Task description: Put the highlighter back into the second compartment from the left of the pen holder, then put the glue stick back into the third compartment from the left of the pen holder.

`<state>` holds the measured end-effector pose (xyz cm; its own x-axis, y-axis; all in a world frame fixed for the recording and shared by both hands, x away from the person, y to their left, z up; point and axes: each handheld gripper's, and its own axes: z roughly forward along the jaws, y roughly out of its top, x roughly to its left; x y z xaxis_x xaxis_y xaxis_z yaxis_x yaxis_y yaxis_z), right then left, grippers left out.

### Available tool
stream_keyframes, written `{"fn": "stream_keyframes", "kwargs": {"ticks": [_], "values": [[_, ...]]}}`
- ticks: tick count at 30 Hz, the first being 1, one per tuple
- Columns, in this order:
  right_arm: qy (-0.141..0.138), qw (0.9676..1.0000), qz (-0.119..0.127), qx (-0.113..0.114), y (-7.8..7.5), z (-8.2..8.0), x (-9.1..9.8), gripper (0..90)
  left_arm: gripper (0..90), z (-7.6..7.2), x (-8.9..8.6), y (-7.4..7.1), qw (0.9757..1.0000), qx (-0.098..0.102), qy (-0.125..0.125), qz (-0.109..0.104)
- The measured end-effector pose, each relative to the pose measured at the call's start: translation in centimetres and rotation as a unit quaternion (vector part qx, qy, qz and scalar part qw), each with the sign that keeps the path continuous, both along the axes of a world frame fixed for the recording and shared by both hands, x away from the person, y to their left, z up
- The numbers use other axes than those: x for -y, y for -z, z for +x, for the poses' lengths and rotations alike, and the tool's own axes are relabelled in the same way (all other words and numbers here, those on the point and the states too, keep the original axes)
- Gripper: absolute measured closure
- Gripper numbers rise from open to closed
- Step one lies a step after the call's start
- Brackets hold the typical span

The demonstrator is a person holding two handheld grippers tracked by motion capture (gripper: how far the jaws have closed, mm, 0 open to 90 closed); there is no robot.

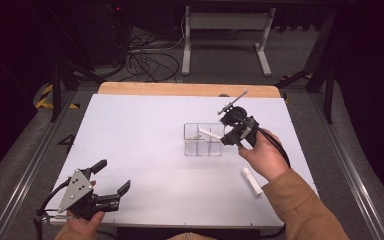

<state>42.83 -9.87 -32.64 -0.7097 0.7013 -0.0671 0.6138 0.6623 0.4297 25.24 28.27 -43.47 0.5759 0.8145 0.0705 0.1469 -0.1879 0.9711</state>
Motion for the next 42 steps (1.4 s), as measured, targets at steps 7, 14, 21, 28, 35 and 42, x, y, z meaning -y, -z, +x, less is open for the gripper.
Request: {"fn": "stream_keyframes", "kwargs": {"ticks": [7, 14, 21, 28, 35, 42], "values": [[-0.013, 0.9994, 0.030, 0.014, 0.0, -0.1, 0.3, 47.1, 7.7, 0.0, -0.1, 0.0, 1.0000, 0.000, 0.000, 0.001], [-0.010, 0.9944, 0.077, 0.071, -1.1, -1.8, 2.0, 34.0, 7.7, 0.0, 0.0, 0.0, 1.0000, 0.001, 0.000, 0.001], [0.002, 0.9888, 0.110, 0.101, -1.5, -3.5, 3.8, 28.1, 7.7, 0.1, 0.0, 0.0, 1.0000, -0.001, 0.000, 0.002], [-0.003, 0.9815, 0.146, 0.123, -0.7, -5.1, 5.9, 20.5, 7.7, 0.3, 0.0, 0.0, 1.0000, 0.000, 0.002, 0.002], [-0.005, 0.9748, 0.167, 0.148, 0.8, -6.1, 7.3, 15.6, 7.7, 0.3, 0.2, 0.0, 1.0000, 0.000, 0.002, 0.005], [-0.025, 0.9576, 0.203, 0.203, 2.1, -7.8, 8.7, 13.3, 7.7, 0.2, 0.1, 0.1, 1.0000, -0.001, 0.001, 0.003]]}}
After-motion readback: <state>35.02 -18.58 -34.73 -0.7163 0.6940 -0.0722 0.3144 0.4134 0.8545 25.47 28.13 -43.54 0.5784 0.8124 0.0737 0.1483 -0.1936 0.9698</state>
